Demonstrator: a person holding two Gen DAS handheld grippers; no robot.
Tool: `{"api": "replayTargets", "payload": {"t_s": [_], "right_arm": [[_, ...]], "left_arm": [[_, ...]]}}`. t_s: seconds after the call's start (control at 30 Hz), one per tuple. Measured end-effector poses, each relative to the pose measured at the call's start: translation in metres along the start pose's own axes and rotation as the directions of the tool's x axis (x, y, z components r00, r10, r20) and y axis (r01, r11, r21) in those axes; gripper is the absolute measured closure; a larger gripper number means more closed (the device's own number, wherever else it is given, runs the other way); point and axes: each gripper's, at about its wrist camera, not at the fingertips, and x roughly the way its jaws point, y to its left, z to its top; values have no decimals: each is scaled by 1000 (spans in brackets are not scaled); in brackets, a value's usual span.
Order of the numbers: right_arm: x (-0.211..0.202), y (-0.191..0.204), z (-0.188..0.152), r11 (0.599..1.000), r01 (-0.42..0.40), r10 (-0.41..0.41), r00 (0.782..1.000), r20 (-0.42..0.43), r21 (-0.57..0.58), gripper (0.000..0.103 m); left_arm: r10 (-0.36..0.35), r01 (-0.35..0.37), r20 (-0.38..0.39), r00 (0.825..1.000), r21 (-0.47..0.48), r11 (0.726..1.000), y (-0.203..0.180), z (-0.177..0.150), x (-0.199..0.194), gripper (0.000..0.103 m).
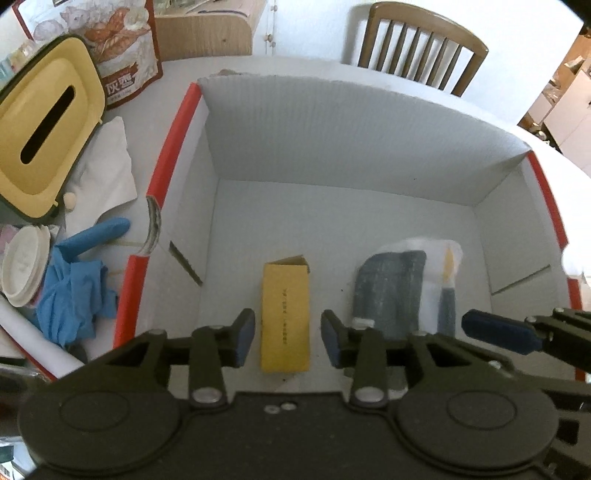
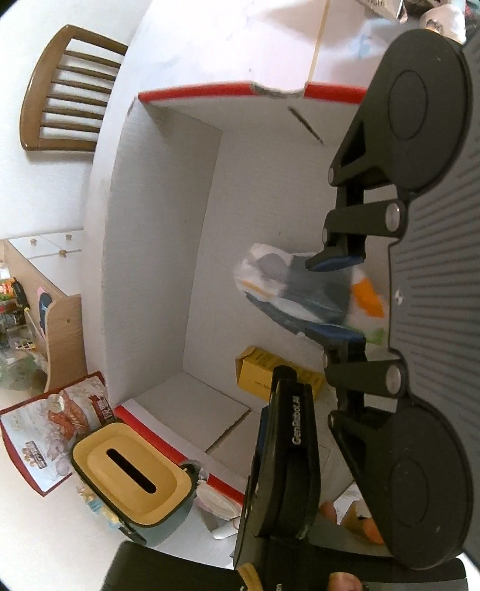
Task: Organize objects
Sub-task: 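Carry the yellow box and white bag into the red box and release both, then withdraw both tools from the box back to the clutter pile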
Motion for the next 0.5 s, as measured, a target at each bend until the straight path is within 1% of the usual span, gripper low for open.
{"api": "replayTargets", "payload": {"t_s": [0.1, 0.17, 0.2, 0.23, 0.27, 0.5], "right_arm": [[-10, -3, -2, 1000, 6, -6, 1000, 16, 13, 72], [-18, -4, -5, 1000, 4, -5, 999, 31, 20, 70], [-21, -5, -6, 1000, 4, -5, 999, 39, 23, 61], [-25, -6, -6, 1000, 7, -9, 999, 50, 28, 49], [-31, -7, -8, 999, 9, -11, 998, 66, 33, 45], [-61, -9, -13, 999, 13, -19, 993, 115, 50, 45]], "left_arm": [[-7, 7, 20, 1000, 2, 1000, -2, -2, -9, 56], [-14, 14, 42, 999, 3, 1000, -4, -4, -16, 52], [-17, 16, 55, 998, 6, 1000, -5, -5, -20, 49], [-17, 17, 68, 998, 10, 1000, -6, -6, -24, 48], [-19, 17, 80, 997, 14, 1000, -7, -8, -29, 48], [-39, 33, 161, 986, 41, 999, -16, -15, -59, 48]]}}
